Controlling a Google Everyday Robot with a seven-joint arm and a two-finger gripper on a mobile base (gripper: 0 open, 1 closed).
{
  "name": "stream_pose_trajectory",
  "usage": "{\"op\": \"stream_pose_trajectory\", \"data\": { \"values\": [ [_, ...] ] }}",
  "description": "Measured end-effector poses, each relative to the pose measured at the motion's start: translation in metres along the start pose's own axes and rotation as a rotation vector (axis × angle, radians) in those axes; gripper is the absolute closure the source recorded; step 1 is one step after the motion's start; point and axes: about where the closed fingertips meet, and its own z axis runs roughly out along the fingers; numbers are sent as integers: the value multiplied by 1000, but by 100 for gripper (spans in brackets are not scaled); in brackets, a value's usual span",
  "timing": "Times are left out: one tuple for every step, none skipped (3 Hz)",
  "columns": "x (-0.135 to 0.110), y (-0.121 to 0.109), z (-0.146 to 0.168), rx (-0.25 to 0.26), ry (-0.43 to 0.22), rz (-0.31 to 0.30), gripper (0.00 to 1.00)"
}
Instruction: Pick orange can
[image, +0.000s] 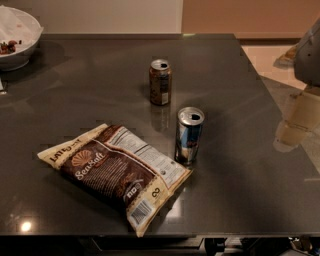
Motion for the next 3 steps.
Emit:
{"op": "stream_pose_trajectory", "data": {
  "values": [
    [0,0,0,0,0,0,0],
    [-4,-14,6,-21,-29,17,0],
    [-15,-46,21,-50,-111,47,0]
  ]
}}
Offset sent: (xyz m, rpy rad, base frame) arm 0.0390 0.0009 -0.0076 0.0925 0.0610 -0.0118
